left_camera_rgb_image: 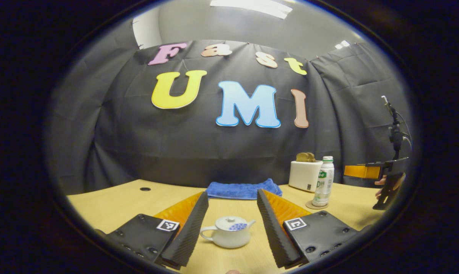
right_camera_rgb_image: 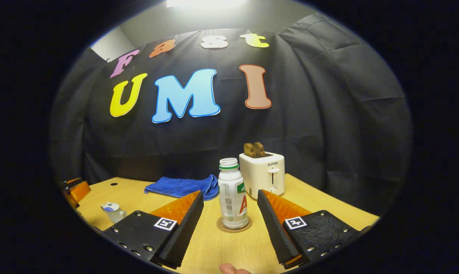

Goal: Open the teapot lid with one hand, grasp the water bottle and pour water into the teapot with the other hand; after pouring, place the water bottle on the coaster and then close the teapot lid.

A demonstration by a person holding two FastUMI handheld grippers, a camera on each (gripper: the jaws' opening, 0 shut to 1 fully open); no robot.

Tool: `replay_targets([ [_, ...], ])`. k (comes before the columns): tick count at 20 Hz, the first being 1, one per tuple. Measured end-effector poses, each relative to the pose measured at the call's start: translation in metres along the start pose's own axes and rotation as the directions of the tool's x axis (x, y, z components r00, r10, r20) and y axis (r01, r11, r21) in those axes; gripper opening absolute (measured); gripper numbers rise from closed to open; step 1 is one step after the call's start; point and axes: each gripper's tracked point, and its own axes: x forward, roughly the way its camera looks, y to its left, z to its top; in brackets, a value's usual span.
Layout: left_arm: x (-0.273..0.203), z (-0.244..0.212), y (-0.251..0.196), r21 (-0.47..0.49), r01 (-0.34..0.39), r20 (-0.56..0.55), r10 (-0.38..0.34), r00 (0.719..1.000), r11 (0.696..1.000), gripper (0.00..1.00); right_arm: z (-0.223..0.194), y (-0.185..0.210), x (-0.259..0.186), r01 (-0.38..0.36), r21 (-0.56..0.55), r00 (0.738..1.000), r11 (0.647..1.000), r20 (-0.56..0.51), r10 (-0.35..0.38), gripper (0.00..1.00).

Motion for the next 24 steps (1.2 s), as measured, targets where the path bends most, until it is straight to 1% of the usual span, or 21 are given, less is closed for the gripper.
replay_targets([
  [1,-0.007,-0.004,-0.012,-0.006,-0.007,-0.008,0.007,1.000,1.000,0.93,-0.011,0.008,-0.013,0.002,0.013,1.000,1.000,-0.019,-0.002,0.89],
  [2,-0.018,-0.008,-0.028,-0.001,0.001,-0.022,-0.001,1.000,1.000,0.96,-0.018,0.016,-0.025,0.004,0.008,1.000,1.000,-0.016,-0.003,0.92],
  [3,-0.024,-0.012,-0.042,0.013,0.012,-0.030,-0.011,0.999,1.000,0.97,-0.023,0.023,-0.035,0.008,0.013,1.000,1.000,0.004,-0.008,0.94],
  [4,-0.032,-0.015,-0.051,0.027,0.012,-0.039,-0.011,0.999,1.000,1.00,-0.033,0.031,-0.043,0.001,0.012,1.000,1.000,-0.003,-0.001,0.94],
  [5,-0.037,-0.018,-0.057,0.039,0.007,-0.045,-0.005,0.999,0.999,1.00,-0.045,0.043,-0.051,-0.019,0.011,1.000,1.000,-0.011,0.019,0.94],
  [8,-0.045,-0.032,-0.063,0.052,-0.021,-0.060,0.024,0.998,0.998,1.00,-0.062,0.063,-0.063,-0.036,-0.012,0.999,0.999,-0.025,0.036,0.94],
  [10,-0.044,-0.043,-0.060,0.070,-0.043,-0.103,0.050,0.993,0.997,1.00,-0.068,0.077,-0.071,-0.062,-0.034,0.998,0.998,-0.024,0.061,0.94],
  [12,-0.047,-0.042,-0.058,0.086,-0.065,-0.099,0.073,0.992,0.994,1.00,-0.062,0.076,-0.074,-0.044,-0.077,0.999,0.996,0.016,0.045,0.94],
  [14,-0.059,-0.039,-0.067,0.083,-0.054,-0.096,0.062,0.993,0.995,1.00,-0.063,0.078,-0.082,-0.022,-0.136,0.999,0.990,0.020,0.025,0.94],
  [15,-0.062,-0.035,-0.070,0.086,-0.058,-0.090,0.065,0.994,0.995,0.99,-0.068,0.076,-0.082,-0.011,-0.129,1.000,0.992,0.019,0.014,0.94],
  [16,-0.065,-0.041,-0.068,0.089,-0.063,-0.093,0.071,0.993,0.994,1.00,-0.072,0.075,-0.078,0.002,-0.126,1.000,0.992,0.019,0.001,0.94],
  [17,-0.066,-0.039,-0.066,0.084,-0.071,-0.097,0.079,0.992,0.994,1.00,-0.065,0.072,-0.086,0.014,-0.128,1.000,0.992,0.022,-0.011,0.92],
  [19,-0.067,-0.038,-0.065,0.088,-0.078,-0.097,0.086,0.992,0.993,0.99,-0.065,0.072,-0.089,0.016,-0.130,1.000,0.991,0.023,-0.013,0.92],
  [20,-0.066,-0.039,-0.066,0.088,-0.077,-0.099,0.085,0.991,0.993,0.99,-0.065,0.075,-0.090,0.005,-0.128,1.000,0.992,0.024,-0.002,0.92],
  [22,-0.066,-0.038,-0.069,0.086,-0.063,-0.100,0.072,0.992,0.994,1.00,-0.065,0.072,-0.090,0.012,-0.128,1.000,0.992,0.021,-0.010,0.92],
  [23,-0.065,-0.039,-0.074,0.081,-0.039,-0.103,0.047,0.994,0.996,1.00,-0.065,0.072,-0.090,0.014,-0.129,1.000,0.992,0.019,-0.012,0.93],
  [24,-0.065,-0.040,-0.079,0.078,-0.009,-0.103,0.017,0.995,0.997,0.99,-0.066,0.071,-0.090,0.018,-0.126,1.000,0.992,0.021,-0.016,0.95],
])
